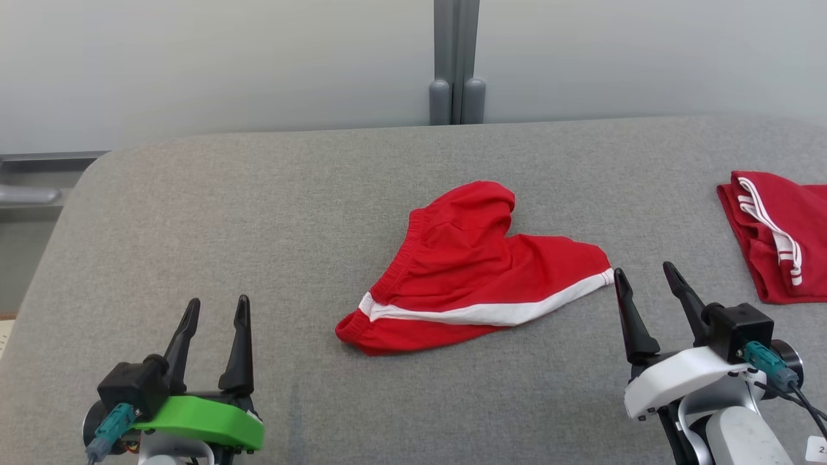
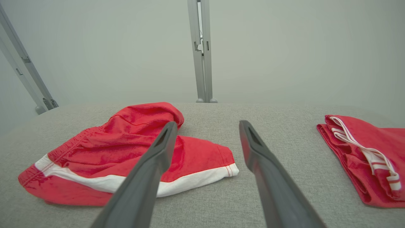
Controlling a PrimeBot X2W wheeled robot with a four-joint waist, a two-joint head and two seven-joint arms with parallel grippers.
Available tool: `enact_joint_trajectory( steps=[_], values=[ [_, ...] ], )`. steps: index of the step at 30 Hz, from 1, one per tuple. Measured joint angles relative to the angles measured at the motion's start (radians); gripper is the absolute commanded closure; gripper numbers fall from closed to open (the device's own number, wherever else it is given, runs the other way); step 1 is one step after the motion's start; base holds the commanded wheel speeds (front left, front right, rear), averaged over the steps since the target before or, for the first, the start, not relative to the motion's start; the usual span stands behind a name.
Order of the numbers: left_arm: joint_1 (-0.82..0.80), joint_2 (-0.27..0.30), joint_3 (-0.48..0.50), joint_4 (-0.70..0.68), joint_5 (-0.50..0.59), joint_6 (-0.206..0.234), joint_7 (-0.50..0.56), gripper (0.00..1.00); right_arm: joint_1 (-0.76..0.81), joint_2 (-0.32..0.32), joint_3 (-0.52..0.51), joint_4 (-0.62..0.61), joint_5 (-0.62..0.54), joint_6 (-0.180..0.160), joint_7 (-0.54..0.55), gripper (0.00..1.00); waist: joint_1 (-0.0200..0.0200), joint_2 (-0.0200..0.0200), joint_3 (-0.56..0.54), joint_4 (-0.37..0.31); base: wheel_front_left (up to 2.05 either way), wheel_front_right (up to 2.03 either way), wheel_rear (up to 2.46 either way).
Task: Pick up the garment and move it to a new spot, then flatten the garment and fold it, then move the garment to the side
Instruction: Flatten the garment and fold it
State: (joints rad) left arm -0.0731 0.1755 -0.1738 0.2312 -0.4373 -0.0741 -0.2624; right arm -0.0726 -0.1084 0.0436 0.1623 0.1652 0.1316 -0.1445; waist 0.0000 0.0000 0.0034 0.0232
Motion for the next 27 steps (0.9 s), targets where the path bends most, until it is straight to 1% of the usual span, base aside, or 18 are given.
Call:
enact_joint_trajectory(
  steps=[7, 12, 27],
  values=[
    [0.005, -0.011, 0.015, 0.057, 0.026, -0.023, 0.0, 0.0, 0.01, 0.001, -0.001, 0.027, 0.008, 0.0, -0.007, 0.0, 0.0, 0.0, -0.027, 0.019, 0.0, 0.0, 0.0],
    [0.001, -0.02, 0.017, 0.087, 0.028, -0.033, 0.0, 0.0, 0.019, 0.002, -0.002, 0.035, 0.009, 0.0, -0.005, 0.0, 0.0, 0.0, -0.027, 0.014, 0.0, 0.0, 0.0],
    [-0.023, -0.028, 0.028, 0.091, 0.056, -0.048, 0.0, 0.0, 0.022, 0.01, -0.007, 0.041, 0.012, 0.0, -0.004, 0.0, 0.0, 0.0, -0.012, 0.003, 0.0, 0.0, 0.0]
  ],
)
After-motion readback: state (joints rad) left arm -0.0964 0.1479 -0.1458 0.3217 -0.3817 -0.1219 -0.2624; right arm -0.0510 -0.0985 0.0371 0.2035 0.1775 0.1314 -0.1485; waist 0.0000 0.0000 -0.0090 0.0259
